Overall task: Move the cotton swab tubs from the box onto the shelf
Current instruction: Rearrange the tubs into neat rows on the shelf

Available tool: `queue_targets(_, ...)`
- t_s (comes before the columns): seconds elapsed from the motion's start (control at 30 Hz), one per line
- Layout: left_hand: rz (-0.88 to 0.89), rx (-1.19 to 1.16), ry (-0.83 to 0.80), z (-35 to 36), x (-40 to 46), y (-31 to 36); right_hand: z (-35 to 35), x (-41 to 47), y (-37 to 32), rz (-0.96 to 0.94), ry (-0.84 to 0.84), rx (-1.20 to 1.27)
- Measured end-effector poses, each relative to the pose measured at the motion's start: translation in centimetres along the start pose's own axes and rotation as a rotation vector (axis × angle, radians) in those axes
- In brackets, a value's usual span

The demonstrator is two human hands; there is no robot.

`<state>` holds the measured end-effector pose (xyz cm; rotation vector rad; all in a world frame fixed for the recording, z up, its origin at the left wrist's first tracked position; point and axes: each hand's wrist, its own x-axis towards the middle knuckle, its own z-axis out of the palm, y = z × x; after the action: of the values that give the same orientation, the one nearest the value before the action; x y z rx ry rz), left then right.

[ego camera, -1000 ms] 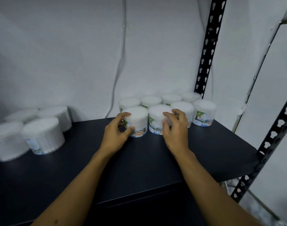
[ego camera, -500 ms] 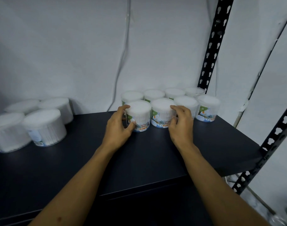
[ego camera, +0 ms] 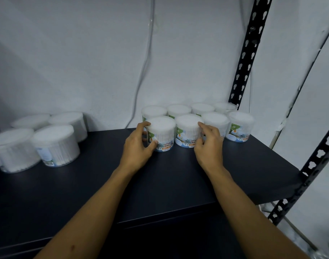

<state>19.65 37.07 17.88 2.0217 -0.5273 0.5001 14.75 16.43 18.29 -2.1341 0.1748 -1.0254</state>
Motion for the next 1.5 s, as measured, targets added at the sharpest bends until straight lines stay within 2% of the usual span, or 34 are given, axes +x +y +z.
queue_targets(0.6,-0.011,-0.003,-0.009,0.0,-0.1,0.1,-0.1,0.0,0.1,0.026,-0.039,0.034)
queue_targets(1.0,-0.049,0.021,-0.012,-0.8,-0.9,0.8,-0.9,-1.1,-0.7,0.022,0.016,0.02)
queue_targets(1.3,0.008,0.285,-0.131,-4.7,-4.3,0.4,-1.6,-4.7,-3.2,-0.111,-0.272,-0.043)
queue_targets(1.5,0.056,0.428,-0.11,-9.3,-6.9,-0.8,0.2,-7.1,-6.3,-0.155,-0.441,-0.02)
